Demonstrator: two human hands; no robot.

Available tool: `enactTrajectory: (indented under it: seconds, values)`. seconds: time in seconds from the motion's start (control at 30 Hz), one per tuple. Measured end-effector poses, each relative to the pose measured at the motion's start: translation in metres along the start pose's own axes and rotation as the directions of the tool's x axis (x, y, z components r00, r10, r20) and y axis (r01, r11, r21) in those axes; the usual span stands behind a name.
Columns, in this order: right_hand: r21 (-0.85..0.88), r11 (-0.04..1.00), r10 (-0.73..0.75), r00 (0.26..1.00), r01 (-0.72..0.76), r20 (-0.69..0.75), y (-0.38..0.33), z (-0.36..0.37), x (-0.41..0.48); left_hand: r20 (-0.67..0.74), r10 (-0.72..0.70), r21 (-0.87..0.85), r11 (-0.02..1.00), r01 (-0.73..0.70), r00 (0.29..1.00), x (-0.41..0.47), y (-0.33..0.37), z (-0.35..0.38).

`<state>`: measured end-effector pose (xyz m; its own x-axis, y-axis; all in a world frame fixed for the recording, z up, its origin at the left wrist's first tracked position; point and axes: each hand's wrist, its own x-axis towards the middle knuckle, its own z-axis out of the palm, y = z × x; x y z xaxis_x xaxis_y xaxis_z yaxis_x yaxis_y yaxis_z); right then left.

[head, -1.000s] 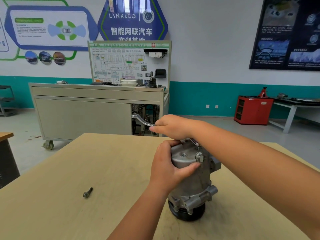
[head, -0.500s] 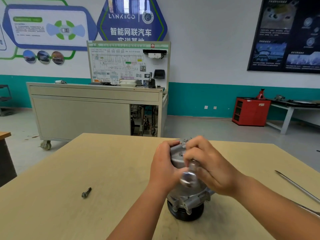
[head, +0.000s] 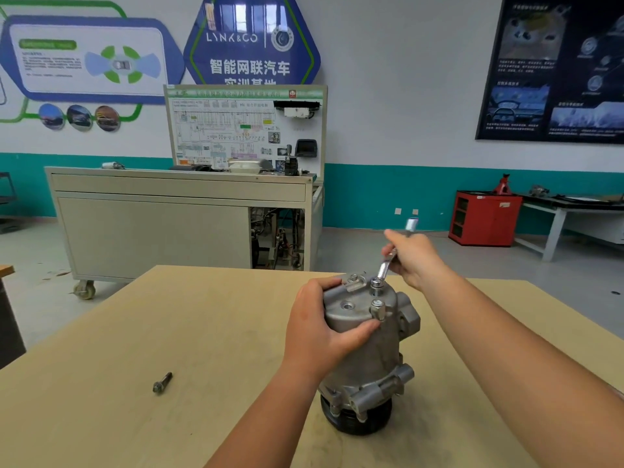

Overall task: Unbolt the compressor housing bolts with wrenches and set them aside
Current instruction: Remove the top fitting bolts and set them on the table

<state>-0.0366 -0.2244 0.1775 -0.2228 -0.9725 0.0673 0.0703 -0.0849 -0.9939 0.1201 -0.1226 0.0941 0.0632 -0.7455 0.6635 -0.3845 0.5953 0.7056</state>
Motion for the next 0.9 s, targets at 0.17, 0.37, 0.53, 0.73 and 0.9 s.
enactTrajectory:
  seconds: [0.17, 0.37, 0.53, 0.73, 0.9]
  values:
    - [-0.537, 0.827, -0.035, 0.970, 0.163, 0.241, -0.020, 0.032, 0.006, -0.007, 0.029, 0.015, 0.999, -0.029, 1.000, 0.000, 0.000, 0.000]
    - [-0.718, 0.480, -0.104, 0.845, 0.504, 0.524, -0.029, 0.053, 0.000, -0.012, 0.037, 0.018, 0.999, -0.037, 0.999, 0.000, 0.000, 0.001]
    - [-0.650, 0.334, -0.172, 0.722, 0.683, 0.670, -0.034, 0.067, -0.007, -0.006, 0.044, 0.015, 0.999, -0.044, 0.999, 0.001, -0.001, 0.001]
    - [-0.483, 0.207, -0.264, 0.524, 0.851, 0.810, -0.038, 0.076, -0.030, -0.004, 0.051, 0.010, 0.999, -0.051, 0.999, 0.000, -0.001, 0.002]
    - [-0.337, -0.053, -0.417, 0.285, 0.940, 0.863, -0.039, 0.064, -0.056, 0.012, 0.045, 0.020, 0.999, -0.045, 0.999, 0.000, -0.001, 0.004]
